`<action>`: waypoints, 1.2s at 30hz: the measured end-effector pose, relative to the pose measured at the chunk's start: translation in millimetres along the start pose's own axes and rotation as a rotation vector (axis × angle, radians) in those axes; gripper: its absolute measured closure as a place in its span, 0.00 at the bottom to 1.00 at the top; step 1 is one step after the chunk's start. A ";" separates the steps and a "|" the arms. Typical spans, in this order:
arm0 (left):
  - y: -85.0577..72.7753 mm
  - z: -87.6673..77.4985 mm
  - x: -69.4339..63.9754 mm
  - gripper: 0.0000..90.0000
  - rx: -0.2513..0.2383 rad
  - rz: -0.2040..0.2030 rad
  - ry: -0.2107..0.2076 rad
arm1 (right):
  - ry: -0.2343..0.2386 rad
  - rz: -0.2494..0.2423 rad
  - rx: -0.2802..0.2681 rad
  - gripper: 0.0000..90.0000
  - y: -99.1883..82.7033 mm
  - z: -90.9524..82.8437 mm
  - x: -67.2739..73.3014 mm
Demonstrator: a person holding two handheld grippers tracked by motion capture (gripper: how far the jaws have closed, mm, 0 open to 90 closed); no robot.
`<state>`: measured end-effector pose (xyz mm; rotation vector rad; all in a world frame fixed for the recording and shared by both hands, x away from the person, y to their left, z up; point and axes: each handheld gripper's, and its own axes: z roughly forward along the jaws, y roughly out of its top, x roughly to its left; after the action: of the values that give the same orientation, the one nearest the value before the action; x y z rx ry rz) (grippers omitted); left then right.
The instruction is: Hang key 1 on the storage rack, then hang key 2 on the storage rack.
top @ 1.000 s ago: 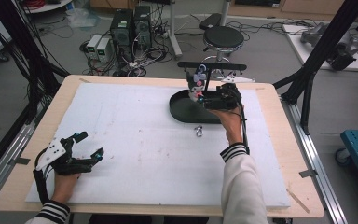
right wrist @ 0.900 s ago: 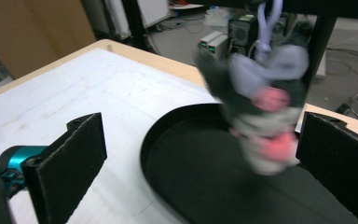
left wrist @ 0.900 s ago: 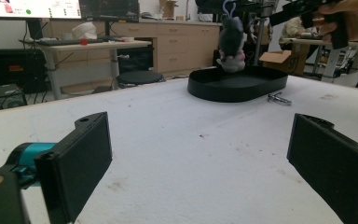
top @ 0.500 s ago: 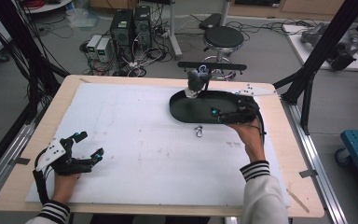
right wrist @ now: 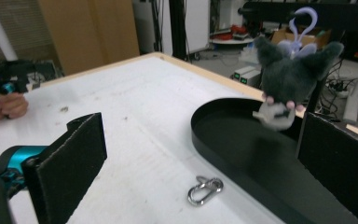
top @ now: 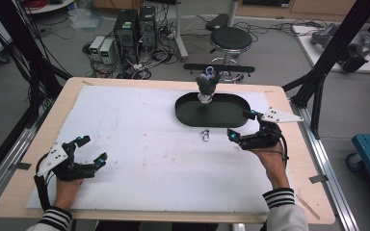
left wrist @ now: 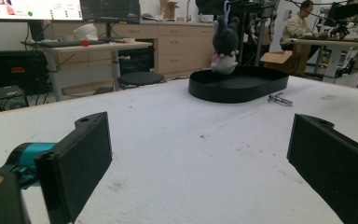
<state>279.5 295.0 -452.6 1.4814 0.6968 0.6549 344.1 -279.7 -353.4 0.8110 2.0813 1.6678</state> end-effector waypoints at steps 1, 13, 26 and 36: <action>0.0 0.1 -0.3 0.08 0.000 -0.001 -0.001 | -0.004 -0.008 0.010 0.01 -0.4 -0.8 0.1; -0.1 0.3 0.3 0.08 -0.004 -0.006 -0.001 | -0.003 -0.035 0.046 0.01 0.0 3.7 5.4; 0.0 0.0 0.5 0.08 -0.003 -0.005 -0.004 | -0.009 -0.042 0.068 0.01 -0.2 2.6 5.8; 0.0 -0.1 0.5 0.08 -0.003 -0.004 -0.005 | 0.012 -0.072 0.118 0.01 8.5 7.3 3.9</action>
<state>279.8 295.4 -452.7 1.4783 0.6946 0.6483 347.2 -270.4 -346.7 0.7534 2.2079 1.5282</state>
